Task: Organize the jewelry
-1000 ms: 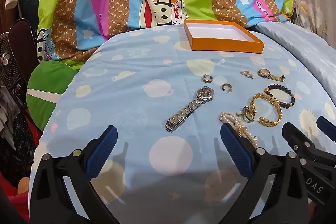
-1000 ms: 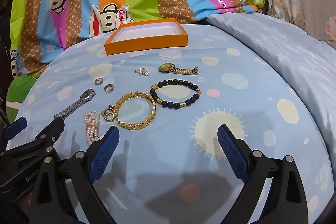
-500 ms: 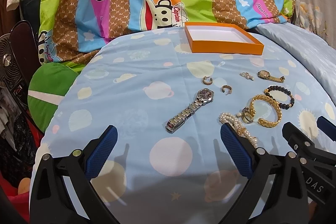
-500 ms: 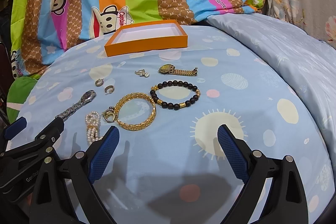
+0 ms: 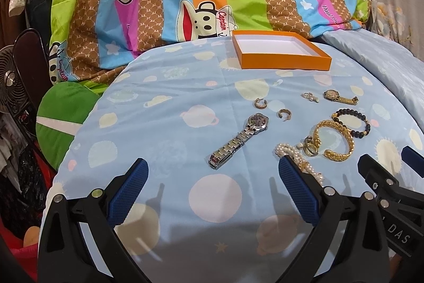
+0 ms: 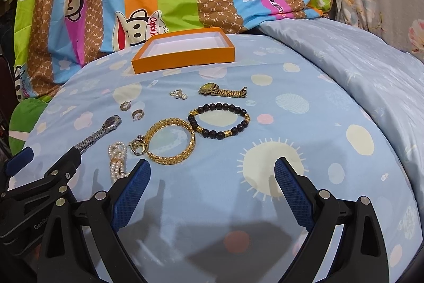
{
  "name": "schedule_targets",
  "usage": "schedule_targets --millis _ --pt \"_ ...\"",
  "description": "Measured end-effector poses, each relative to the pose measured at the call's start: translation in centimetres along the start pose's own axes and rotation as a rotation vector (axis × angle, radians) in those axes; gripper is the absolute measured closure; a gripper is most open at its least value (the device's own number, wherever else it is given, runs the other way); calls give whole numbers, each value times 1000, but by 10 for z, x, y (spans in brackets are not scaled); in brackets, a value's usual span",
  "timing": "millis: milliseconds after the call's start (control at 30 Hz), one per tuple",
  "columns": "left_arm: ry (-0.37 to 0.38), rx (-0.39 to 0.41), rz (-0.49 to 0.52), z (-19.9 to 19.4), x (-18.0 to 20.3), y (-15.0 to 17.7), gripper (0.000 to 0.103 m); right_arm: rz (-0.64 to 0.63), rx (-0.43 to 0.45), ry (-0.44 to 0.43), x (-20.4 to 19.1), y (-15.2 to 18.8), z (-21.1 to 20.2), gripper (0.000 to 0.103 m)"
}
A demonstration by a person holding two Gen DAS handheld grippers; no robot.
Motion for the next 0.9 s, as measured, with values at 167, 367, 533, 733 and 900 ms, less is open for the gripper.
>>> schedule_targets --millis 167,367,533,733,900 --pt "0 3 -2 0 -1 0 7 -2 0 -1 0 0 0 10" --pt "3 1 -4 -1 -1 1 7 -5 0 -2 -1 0 0 10" --pt "6 4 0 -2 -2 0 7 -5 -1 -2 -2 0 0 10" --pt "7 2 -1 -1 -2 0 7 -6 0 -2 -2 0 0 10" --pt "8 3 0 -1 -1 0 7 -5 0 -2 -2 0 0 10"
Point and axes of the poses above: each gripper's, at about its wrist camera, not at the fingertips, and z roughly the way its jaws point, x to its right, y to its underside, the point moved 8 cm from there along z, roughly the way its jaws point, and after that the axes turned 4 degrees about x, right-handed, at the moved point
